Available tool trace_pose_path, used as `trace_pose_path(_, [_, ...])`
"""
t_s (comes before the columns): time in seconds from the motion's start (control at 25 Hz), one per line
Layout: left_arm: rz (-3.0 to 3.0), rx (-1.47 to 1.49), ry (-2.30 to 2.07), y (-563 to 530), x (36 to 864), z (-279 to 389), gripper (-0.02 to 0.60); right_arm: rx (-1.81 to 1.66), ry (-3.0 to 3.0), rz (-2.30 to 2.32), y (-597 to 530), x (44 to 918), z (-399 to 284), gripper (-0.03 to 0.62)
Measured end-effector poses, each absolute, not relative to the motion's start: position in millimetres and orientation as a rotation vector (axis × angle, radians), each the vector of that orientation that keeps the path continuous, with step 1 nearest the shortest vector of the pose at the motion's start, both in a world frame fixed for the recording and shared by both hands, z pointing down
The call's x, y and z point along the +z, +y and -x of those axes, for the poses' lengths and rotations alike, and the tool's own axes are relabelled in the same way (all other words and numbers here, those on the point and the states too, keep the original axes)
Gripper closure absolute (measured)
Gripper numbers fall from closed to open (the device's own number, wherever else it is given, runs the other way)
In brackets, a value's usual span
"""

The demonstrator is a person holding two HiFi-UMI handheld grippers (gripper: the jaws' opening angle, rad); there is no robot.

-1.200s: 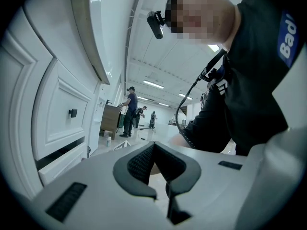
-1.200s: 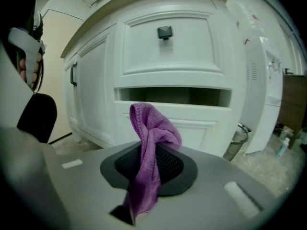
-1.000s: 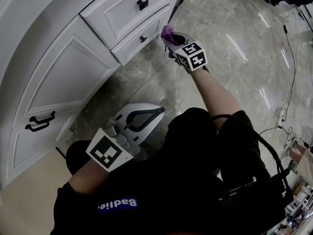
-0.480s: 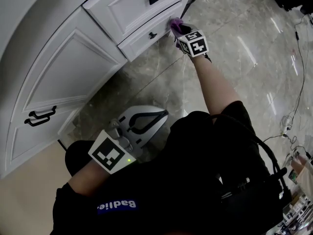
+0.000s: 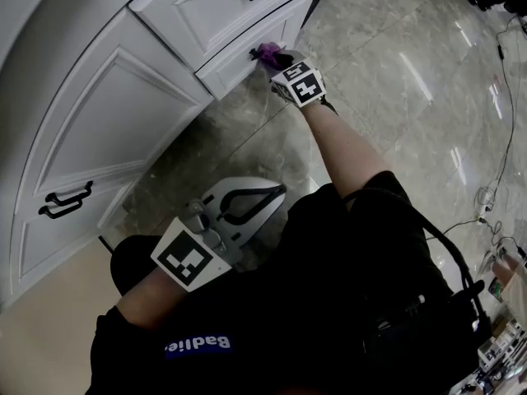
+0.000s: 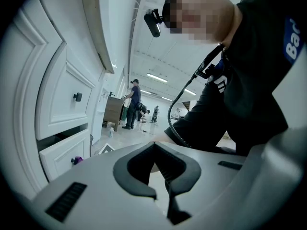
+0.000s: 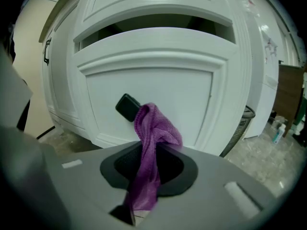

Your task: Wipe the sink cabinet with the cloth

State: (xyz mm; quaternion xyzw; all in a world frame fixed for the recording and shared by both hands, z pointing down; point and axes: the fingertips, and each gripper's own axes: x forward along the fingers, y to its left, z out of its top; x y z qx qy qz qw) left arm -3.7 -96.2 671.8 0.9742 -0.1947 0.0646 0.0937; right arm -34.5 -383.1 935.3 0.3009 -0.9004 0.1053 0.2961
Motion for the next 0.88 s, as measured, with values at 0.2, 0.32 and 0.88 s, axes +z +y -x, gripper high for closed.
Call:
trace_pose_path(0.2, [-2.917, 0.148, -0.557, -95.5, 663.5, 5.0, 0.577, 0.364, -2.434, -0.768, -352.5, 936.8, 64.3, 0.523])
trace_pose_path(0.32, [-2.924, 0.118, -0.547, -94.7, 657.4, 5.8, 0.577, 0.372, -2.463, -0.689, -328.8, 931.5, 87.5, 0.523])
trace_pose_path(0.88, [-2.964, 0.069, -0.52, -91.7, 639.8, 2.3, 0.577, 0.344, -2.597, -0.259, -238.3, 891.8, 143.6, 0.523])
